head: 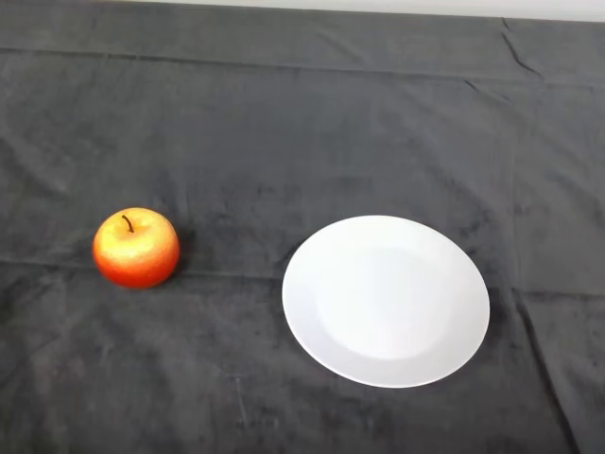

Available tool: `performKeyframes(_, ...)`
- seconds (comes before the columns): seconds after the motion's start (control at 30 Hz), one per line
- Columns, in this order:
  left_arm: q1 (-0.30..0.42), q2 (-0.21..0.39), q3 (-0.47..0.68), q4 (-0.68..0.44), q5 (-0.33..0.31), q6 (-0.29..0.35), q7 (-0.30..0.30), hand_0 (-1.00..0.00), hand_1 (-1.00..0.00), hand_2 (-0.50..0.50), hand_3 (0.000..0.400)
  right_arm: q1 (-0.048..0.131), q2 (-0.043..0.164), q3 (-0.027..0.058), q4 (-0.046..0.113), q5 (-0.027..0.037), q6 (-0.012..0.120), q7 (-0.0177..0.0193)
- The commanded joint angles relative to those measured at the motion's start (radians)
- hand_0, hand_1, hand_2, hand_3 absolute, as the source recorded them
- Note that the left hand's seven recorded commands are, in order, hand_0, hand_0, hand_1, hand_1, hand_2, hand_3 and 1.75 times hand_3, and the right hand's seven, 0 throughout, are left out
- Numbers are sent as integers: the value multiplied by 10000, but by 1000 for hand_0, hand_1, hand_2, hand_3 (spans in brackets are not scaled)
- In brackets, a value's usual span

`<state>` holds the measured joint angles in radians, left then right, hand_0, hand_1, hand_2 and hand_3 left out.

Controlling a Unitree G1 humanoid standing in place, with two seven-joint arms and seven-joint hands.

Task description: Move the apple to the plate

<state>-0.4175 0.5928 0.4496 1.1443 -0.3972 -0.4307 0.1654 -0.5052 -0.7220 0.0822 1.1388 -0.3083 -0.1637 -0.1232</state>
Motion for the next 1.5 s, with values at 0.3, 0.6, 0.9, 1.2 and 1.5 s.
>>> performKeyframes(0.3, -605, -463, -1231, -501, 1537, -172, -119, 0, 0, 0, 0, 670, 330, 127, 280, -146, 80, 116)
performKeyframes(0.6, -1119, -805, -2148, -655, 2552, -203, -135, 0, 0, 0, 0, 687, 330, 122, 246, -140, 98, 120)
performKeyframes(0.9, -1382, -1332, -3105, -825, 3626, -744, -59, 0, 0, 0, 0, 701, 330, 117, 216, -135, 115, 126)
performKeyframes(1.2, -1462, -1636, -3904, -802, 4473, -1226, -272, 0, 0, 0, 0, 712, 330, 112, 194, -131, 128, 130)
performKeyframes(1.5, -1527, -1833, -4566, -685, 5153, -1554, -499, 0, 0, 0, 0, 716, 330, 109, 183, -130, 136, 133)
